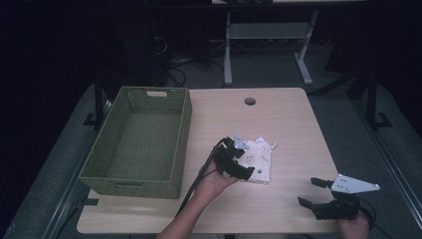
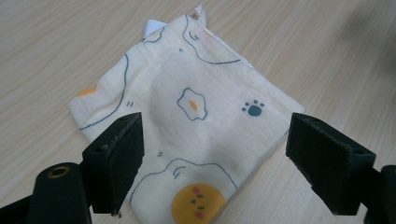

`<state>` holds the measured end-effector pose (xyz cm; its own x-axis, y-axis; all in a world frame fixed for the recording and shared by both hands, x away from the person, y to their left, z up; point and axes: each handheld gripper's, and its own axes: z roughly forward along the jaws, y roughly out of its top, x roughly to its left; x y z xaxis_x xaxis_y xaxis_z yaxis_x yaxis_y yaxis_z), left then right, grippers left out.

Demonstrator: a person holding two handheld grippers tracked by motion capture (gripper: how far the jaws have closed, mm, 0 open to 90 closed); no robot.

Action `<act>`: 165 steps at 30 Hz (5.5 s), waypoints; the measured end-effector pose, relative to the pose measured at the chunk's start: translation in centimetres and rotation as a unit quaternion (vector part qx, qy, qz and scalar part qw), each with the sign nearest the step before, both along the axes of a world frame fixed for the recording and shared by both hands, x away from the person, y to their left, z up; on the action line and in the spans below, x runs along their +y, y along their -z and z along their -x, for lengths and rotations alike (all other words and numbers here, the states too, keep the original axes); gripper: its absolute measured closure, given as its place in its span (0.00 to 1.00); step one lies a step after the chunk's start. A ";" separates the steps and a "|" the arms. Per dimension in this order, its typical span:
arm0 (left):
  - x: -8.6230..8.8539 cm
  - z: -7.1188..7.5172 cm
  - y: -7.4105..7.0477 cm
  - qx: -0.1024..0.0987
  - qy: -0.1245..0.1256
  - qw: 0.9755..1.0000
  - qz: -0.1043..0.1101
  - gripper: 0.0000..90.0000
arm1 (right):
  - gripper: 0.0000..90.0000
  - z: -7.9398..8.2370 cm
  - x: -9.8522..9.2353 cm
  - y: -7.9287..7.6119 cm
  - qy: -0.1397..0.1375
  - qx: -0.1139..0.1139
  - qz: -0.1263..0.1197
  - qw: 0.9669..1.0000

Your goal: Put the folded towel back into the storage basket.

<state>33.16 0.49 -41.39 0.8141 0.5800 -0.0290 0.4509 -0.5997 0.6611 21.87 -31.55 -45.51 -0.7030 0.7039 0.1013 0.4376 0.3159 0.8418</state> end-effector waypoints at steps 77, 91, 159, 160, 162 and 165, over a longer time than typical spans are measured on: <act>1.3 -6.0 2.2 0.160 -0.071 0.981 0.088 0.93 | 0.15 0.2 -0.2 -0.2 0.001 -0.005 -0.007 1.000; 4.3 -4.5 -2.0 0.169 -0.053 0.968 0.178 0.93 | 0.15 0.4 -0.5 -0.3 0.007 -0.010 -0.013 1.000; 17.4 -2.5 -10.1 0.216 -0.002 0.932 0.290 0.92 | 0.15 0.0 0.1 0.1 0.014 -0.003 0.013 1.000; 17.6 -2.5 -10.3 0.215 -0.003 0.932 0.292 0.93 | 0.15 0.0 0.1 0.1 0.015 -0.003 0.013 1.000; 17.9 -2.4 -10.5 0.211 -0.001 0.933 0.292 0.92 | 0.15 0.0 0.1 0.1 0.016 -0.003 0.012 1.000; 18.5 -2.3 -11.1 0.206 -0.005 0.934 0.292 0.92 | 0.15 0.0 0.3 0.1 0.013 -0.003 0.015 1.000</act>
<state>35.45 18.97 -30.33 0.6588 0.3754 -0.6519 0.7426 -0.1860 0.6434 21.90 -31.23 -45.59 -0.6852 0.7245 0.0753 0.4407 0.3301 0.8347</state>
